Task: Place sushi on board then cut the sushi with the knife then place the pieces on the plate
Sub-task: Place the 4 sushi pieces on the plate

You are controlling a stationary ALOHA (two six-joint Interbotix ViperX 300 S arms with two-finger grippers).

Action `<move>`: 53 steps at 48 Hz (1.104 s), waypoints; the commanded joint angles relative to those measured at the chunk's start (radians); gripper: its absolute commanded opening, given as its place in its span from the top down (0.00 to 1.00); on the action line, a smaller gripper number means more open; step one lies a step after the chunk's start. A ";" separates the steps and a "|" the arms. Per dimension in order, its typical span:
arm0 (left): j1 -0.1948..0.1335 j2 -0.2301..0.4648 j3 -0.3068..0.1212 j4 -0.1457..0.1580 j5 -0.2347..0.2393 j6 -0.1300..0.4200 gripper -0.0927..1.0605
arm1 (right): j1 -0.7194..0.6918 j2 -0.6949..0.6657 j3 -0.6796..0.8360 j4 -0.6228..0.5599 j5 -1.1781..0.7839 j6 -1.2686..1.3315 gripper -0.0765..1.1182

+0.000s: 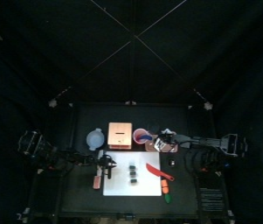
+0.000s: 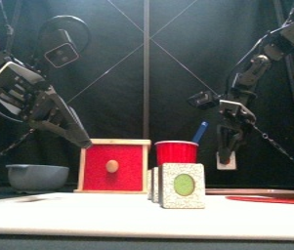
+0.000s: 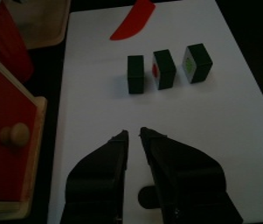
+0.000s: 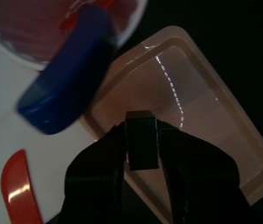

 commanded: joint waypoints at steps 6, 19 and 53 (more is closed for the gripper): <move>0.002 -0.006 -0.012 0.000 -0.005 -0.002 0.38 | -0.008 -0.014 0.008 0.006 -0.015 0.005 0.35; 0.002 -0.006 -0.012 0.000 -0.005 -0.003 0.38 | -0.005 -0.006 0.003 0.015 -0.037 0.006 0.34; 0.003 -0.009 -0.017 0.000 -0.005 0.000 0.38 | 0.078 -0.112 -0.005 0.031 0.018 0.006 0.21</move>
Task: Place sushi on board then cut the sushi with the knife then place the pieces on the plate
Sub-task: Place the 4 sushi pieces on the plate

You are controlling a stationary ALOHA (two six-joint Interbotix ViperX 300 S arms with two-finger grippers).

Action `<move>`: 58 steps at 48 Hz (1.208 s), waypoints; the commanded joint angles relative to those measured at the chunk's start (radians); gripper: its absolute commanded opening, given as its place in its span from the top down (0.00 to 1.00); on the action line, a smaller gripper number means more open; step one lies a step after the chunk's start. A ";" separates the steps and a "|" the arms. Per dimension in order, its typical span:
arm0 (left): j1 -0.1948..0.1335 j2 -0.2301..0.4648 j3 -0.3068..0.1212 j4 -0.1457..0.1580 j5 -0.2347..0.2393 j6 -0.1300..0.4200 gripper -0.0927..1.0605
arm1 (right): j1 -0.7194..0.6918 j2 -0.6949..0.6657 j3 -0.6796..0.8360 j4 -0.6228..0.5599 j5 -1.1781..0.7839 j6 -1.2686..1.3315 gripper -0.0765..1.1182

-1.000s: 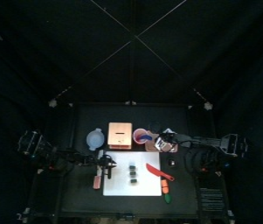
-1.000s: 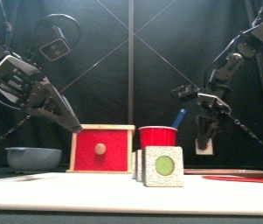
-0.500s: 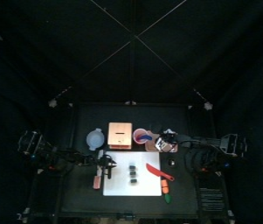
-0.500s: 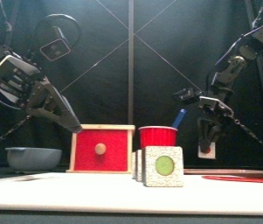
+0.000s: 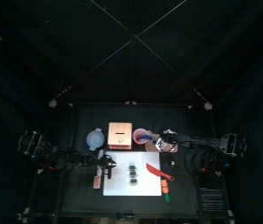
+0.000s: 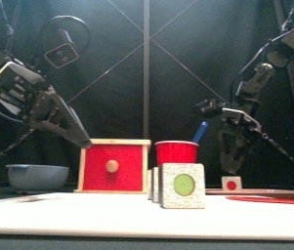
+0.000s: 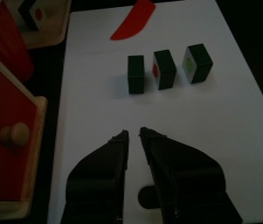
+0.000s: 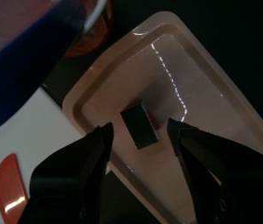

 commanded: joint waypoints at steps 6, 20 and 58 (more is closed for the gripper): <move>0.003 -0.009 -0.017 -0.002 -0.003 0.002 0.38 | 0.153 -0.100 -0.029 0.015 0.008 0.002 0.21; 0.005 -0.009 -0.017 -0.002 -0.003 0.003 0.38 | 0.371 -0.020 -0.124 0.029 -0.054 0.002 0.21; 0.003 -0.011 -0.018 0.002 0.009 0.005 0.38 | 0.448 0.371 -0.443 -0.081 -0.077 -0.011 0.21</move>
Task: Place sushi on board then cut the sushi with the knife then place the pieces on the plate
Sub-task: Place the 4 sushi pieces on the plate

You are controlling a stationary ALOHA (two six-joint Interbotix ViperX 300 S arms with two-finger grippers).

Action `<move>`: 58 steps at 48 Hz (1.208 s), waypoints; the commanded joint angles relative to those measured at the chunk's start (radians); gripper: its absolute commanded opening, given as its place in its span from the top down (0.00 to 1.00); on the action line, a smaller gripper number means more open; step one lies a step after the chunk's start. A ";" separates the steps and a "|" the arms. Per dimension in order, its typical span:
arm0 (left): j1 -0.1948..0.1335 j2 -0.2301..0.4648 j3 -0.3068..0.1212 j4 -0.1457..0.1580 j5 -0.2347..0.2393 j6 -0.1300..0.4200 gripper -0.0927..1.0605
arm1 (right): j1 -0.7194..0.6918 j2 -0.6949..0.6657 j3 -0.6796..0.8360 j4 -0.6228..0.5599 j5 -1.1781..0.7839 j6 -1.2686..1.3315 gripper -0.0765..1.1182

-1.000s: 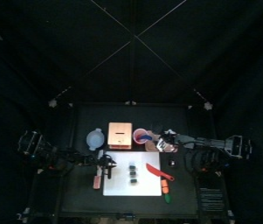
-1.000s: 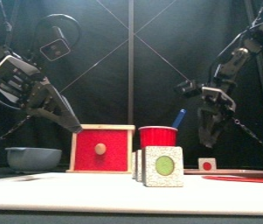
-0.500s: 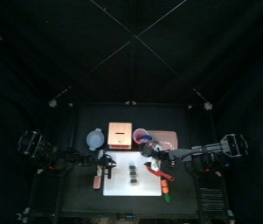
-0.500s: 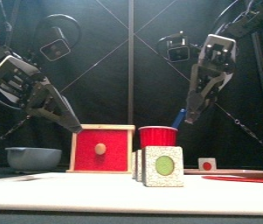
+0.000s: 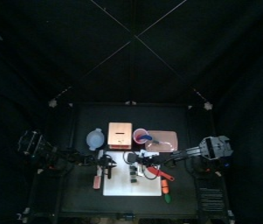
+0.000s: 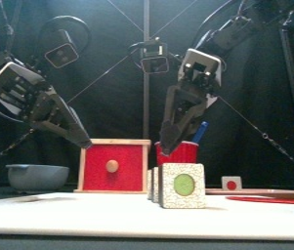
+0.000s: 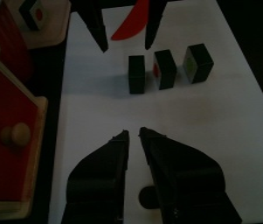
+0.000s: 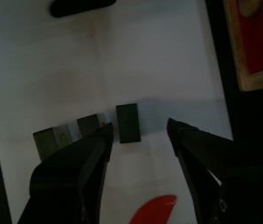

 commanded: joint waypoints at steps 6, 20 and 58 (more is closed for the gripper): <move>0.002 -0.012 -0.020 0.002 0.017 0.000 0.38 | -0.003 0.003 -0.043 0.000 0.023 0.000 0.21; 0.002 -0.012 -0.020 0.003 0.017 0.000 0.38 | -0.002 0.037 -0.051 0.003 0.028 0.008 0.21; 0.003 -0.014 -0.026 0.003 0.032 0.000 0.38 | -0.005 -0.014 -0.037 0.014 0.118 0.011 0.47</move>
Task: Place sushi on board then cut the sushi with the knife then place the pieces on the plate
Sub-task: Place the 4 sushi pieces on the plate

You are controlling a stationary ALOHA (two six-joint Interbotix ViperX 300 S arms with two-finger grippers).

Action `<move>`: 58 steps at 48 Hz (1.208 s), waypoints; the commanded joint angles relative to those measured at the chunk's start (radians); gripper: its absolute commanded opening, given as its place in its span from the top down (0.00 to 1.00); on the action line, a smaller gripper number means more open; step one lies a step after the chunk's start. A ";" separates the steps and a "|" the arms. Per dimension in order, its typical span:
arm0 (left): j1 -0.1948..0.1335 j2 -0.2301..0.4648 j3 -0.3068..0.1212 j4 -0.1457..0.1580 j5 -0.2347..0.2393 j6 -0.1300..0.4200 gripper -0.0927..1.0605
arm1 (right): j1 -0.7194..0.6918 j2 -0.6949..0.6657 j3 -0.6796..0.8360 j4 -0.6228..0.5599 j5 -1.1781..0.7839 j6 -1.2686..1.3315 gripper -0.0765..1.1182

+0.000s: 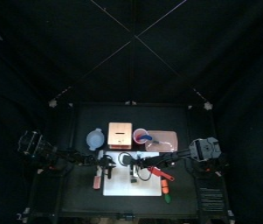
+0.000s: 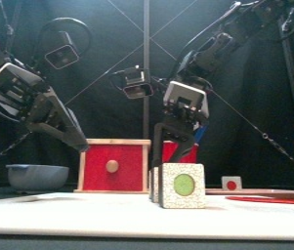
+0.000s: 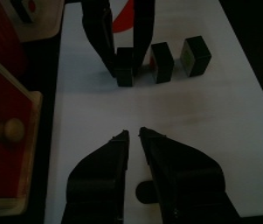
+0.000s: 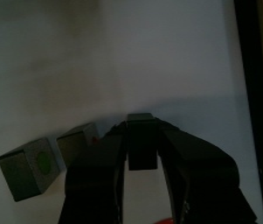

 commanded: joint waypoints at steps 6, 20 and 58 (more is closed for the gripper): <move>0.002 -0.012 -0.018 0.003 -0.005 0.000 0.38 | -0.014 -0.192 0.052 0.005 0.054 0.002 0.47; 0.003 -0.012 -0.020 0.003 -0.005 0.000 0.38 | -0.107 -0.459 0.267 0.074 0.083 0.003 0.47; 0.015 -0.008 -0.031 0.000 -0.005 -0.003 0.38 | -0.474 -0.509 0.515 -0.017 0.028 -0.008 0.34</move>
